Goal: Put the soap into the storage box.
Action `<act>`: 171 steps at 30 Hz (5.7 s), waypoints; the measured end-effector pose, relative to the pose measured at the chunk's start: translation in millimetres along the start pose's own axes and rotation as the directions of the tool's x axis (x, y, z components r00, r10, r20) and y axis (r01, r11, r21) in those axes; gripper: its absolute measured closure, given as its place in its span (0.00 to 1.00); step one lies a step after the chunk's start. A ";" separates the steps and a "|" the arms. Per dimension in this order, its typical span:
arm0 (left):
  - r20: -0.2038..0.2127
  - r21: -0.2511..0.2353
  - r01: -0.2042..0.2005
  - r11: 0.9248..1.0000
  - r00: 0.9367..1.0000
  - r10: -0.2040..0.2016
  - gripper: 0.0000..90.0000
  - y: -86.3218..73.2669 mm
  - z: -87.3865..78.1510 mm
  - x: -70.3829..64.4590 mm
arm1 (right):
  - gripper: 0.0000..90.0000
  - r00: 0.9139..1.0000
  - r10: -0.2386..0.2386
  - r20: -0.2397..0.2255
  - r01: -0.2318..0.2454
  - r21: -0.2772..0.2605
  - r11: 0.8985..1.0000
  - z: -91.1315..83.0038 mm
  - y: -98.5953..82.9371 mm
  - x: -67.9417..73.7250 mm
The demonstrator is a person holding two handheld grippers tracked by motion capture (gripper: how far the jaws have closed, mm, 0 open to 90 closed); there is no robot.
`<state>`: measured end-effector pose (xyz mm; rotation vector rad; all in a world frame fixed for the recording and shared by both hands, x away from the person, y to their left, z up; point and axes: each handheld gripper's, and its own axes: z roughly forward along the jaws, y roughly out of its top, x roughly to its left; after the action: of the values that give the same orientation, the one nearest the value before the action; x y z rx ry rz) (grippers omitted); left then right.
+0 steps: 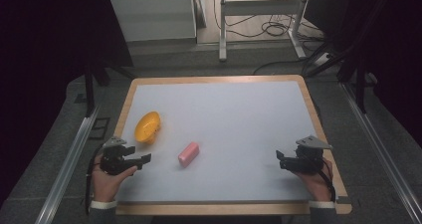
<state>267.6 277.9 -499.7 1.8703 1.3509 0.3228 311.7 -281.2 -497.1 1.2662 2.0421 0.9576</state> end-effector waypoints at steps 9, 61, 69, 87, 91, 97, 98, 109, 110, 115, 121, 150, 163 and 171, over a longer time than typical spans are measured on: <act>0.000 -0.018 0.009 1.000 1.000 -0.009 0.26 -3.4 -6.8 3.1 | 0.06 1.000 -0.005 0.004 0.005 -0.011 1.000 -1.6 1.5 -2.0; 0.038 0.124 -0.207 0.971 0.978 0.203 0.23 61.4 4.6 -71.5 | 0.07 1.000 -0.008 0.018 0.007 0.019 1.000 -5.1 -9.1 -9.9; 0.057 0.160 -0.233 0.959 0.972 0.226 0.22 68.5 16.7 -83.0 | 0.07 1.000 -0.002 0.021 0.002 0.003 1.000 -8.1 -8.1 -11.9; 0.091 0.240 -0.266 0.934 0.964 0.251 0.23 77.3 47.1 -96.3 | 0.07 0.999 0.005 0.035 -0.006 0.013 1.000 -6.2 -10.6 -15.2; 0.096 0.251 -0.272 0.929 0.962 0.255 0.23 77.9 52.4 -99.8 | 0.07 0.999 0.004 0.036 -0.005 0.014 1.000 -6.2 -10.2 -14.2; 0.107 0.274 -0.267 0.924 0.963 0.246 0.25 78.5 62.2 -102.1 | 0.07 0.999 0.005 0.039 -0.006 0.018 1.000 -5.9 -10.4 -14.1; 0.109 0.273 -0.262 0.926 0.964 0.241 0.26 78.3 63.7 -102.5 | 0.07 0.999 0.005 0.038 -0.005 0.017 1.000 -5.8 -10.5 -14.2; 0.070 0.339 -0.263 0.903 0.965 0.254 0.29 84.7 88.6 -114.6 | 0.07 0.998 -0.014 0.056 0.012 0.027 1.000 -5.3 -10.4 -12.0; 0.072 0.344 -0.266 0.900 0.964 0.258 0.29 85.2 90.6 -114.9 | 0.07 0.998 -0.014 0.056 0.012 0.026 1.000 -5.8 -10.4 -12.1; 0.075 0.360 -0.260 0.896 0.965 0.250 0.35 83.5 98.7 -118.1 | 0.07 0.998 -0.005 0.063 0.003 0.027 1.000 -6.4 -11.6 -14.6; 0.070 0.384 -0.265 0.884 0.963 0.259 0.42 79.8 103.5 -119.8 | 0.07 0.998 -0.004 0.066 0.002 0.028 1.000 -6.3 -11.5 -14.7; 0.053 0.355 -0.267 0.896 0.962 0.266 0.67 79.1 94.3 -114.6 | 0.07 0.997 0.002 0.076 -0.004 0.025 1.000 -7.4 -11.6 -15.9; 0.041 0.295 -0.254 0.921 0.966 0.254 0.67 91.1 66.9 -103.0 | 0.07 0.997 0.003 0.080 -0.005 0.029 1.000 -6.7 -12.3 -16.2; 0.030 0.279 -0.248 0.928 0.968 0.249 0.67 95.3 56.7 -96.6 | 0.07 0.997 0.001 0.081 -0.003 0.030 1.000 -6.8 -12.3 -15.9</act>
<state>328.7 155.4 -445.9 2.2878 1.2127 0.2749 306.7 -301.3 -501.5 1.3015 2.0000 0.8653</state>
